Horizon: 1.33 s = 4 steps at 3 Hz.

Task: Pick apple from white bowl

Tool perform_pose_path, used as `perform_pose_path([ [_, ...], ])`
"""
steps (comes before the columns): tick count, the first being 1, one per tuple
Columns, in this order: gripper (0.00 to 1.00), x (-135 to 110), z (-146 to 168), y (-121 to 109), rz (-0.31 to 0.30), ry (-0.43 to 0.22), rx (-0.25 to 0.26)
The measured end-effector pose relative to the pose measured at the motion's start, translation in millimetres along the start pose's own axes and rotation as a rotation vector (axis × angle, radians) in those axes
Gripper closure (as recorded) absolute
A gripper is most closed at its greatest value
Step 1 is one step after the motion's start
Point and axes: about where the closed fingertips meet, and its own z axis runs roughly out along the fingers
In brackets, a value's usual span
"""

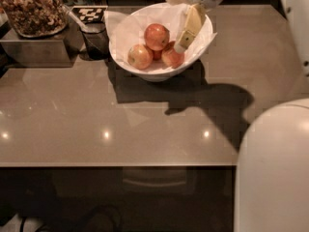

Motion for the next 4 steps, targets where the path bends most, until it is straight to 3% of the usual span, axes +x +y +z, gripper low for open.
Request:
perform_pose_path([
  [2, 0.0, -4, 18, -18, -0.011, -0.049, 0.007],
  [4, 0.0, -11, 59, -47, -0.029, -0.086, -0.038],
])
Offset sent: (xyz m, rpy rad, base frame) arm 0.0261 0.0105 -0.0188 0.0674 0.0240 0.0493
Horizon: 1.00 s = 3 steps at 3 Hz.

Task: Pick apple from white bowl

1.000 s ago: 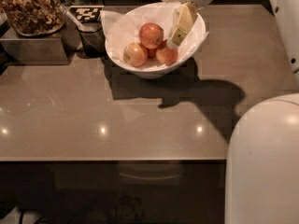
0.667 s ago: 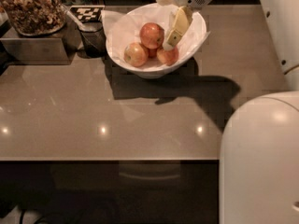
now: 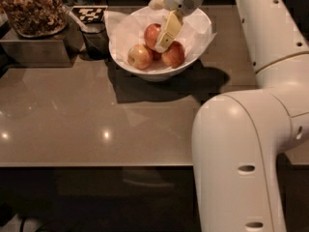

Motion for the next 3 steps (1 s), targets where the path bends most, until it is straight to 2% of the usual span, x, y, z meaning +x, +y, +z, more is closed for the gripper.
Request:
perform_pose_path([
  [2, 0.0, 17, 10, -18, 0.049, -0.032, 0.026],
  [3, 0.0, 24, 17, -22, 0.075, -0.053, 0.023],
])
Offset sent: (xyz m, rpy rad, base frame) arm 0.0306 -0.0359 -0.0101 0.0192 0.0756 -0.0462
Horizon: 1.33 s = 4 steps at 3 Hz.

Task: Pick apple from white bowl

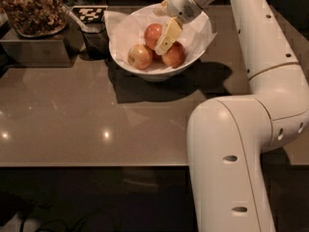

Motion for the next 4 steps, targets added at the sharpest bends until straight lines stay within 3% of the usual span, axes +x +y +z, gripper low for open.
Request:
perform_pose_path([
  [2, 0.0, 12, 20, -4, 0.05, -0.017, -0.027],
  [4, 0.42, 12, 20, -4, 0.05, -0.017, -0.027],
])
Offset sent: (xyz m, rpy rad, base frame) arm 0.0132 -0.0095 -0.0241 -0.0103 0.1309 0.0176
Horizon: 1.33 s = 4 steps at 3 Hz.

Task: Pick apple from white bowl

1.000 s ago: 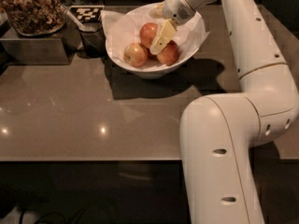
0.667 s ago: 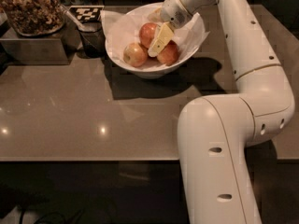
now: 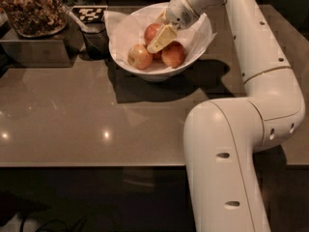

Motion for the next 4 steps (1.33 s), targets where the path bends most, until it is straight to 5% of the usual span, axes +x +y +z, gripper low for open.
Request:
perform_pose_path([
  [2, 0.89, -6, 3, -5, -0.005, -0.02, 0.016],
  [3, 1.0, -29, -8, 8, -0.053, -0.052, 0.0],
  [4, 1.0, -50, -37, 25, -0.059, -0.022, 0.021],
])
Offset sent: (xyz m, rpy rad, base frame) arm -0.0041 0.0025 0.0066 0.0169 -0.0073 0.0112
